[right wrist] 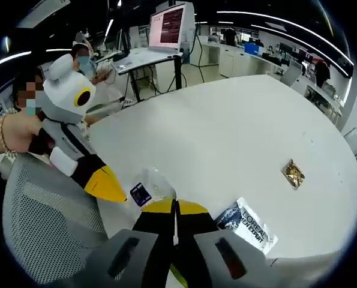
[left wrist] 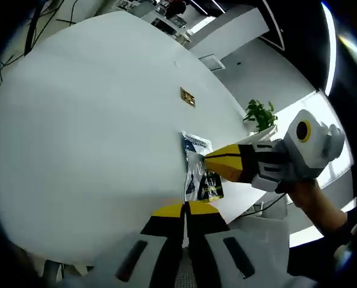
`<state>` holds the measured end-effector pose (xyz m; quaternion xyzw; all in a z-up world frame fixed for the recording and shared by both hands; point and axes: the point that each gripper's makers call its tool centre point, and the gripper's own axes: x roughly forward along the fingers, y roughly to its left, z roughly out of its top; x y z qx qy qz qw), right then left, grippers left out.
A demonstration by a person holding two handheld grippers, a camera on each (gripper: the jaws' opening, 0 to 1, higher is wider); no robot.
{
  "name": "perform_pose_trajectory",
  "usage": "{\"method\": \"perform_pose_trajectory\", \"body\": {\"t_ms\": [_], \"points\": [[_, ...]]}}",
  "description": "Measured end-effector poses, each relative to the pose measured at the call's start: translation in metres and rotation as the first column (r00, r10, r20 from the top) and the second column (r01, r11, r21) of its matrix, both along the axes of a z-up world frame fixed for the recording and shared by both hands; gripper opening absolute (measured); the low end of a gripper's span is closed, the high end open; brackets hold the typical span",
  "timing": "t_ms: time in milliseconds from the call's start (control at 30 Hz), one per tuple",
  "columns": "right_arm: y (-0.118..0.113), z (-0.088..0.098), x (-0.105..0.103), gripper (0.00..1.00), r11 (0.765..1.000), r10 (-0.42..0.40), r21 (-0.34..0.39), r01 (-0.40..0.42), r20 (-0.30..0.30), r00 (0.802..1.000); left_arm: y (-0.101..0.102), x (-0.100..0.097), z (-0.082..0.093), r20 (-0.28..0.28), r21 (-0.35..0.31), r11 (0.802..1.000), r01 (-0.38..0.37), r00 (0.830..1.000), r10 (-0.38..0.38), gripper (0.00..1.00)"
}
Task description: Arrange the skincare products in the storage area until every visible bottle or jar stands upright without overlapping.
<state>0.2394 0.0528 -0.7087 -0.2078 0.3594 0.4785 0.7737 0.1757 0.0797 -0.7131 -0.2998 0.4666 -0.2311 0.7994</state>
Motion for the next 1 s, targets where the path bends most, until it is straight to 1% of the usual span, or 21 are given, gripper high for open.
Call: {"method": "perform_pose_trajectory", "body": {"t_ms": [133, 200, 300, 367, 467, 533, 667, 867, 1000], "points": [[-0.002, -0.013, 0.003, 0.01, 1.000, -0.006, -0.030, 0.005, -0.013, 1.000, 0.000, 0.002, -0.011, -0.028, 0.020, 1.000, 0.007, 1.000, -0.007, 0.00], [-0.004, -0.019, 0.002, 0.01, 0.999, -0.011, -0.046, 0.010, -0.018, 1.000, 0.000, 0.004, -0.017, -0.053, 0.020, 1.000, 0.009, 0.999, -0.008, 0.00], [-0.004, -0.028, 0.004, 0.01, 0.998, -0.011, -0.067, 0.009, -0.029, 1.000, -0.002, 0.005, -0.024, -0.076, 0.031, 0.999, 0.020, 0.997, -0.018, 0.00], [-0.005, -0.033, 0.006, 0.01, 0.997, -0.009, -0.082, 0.007, -0.030, 0.999, -0.002, 0.006, -0.027, -0.084, 0.029, 0.999, 0.021, 0.996, -0.018, 0.00], [-0.008, -0.037, 0.004, 0.01, 0.995, -0.013, -0.097, 0.009, -0.048, 0.999, -0.003, 0.007, -0.031, -0.099, 0.044, 0.999, 0.030, 0.995, -0.025, 0.00], [-0.008, -0.042, 0.004, 0.01, 0.994, -0.007, -0.112, 0.002, -0.047, 0.999, -0.003, 0.007, -0.034, -0.111, 0.041, 0.999, 0.035, 0.993, -0.031, 0.00], [-0.009, -0.048, 0.004, 0.01, 0.992, 0.004, -0.128, -0.009, -0.046, 0.999, -0.002, 0.007, -0.039, -0.127, 0.054, 0.998, 0.042, 0.991, -0.035, 0.00], [-0.008, -0.058, 0.006, 0.01, 0.990, 0.012, -0.138, -0.018, -0.048, 0.999, 0.000, 0.009, -0.045, -0.133, 0.073, 0.996, 0.053, 0.990, -0.042, 0.00], [-0.008, -0.058, 0.007, 0.01, 0.989, 0.035, -0.143, -0.040, -0.035, 0.999, -0.001, 0.010, -0.048, -0.137, 0.095, 0.993, 0.069, 0.989, -0.056, 0.00]]}}
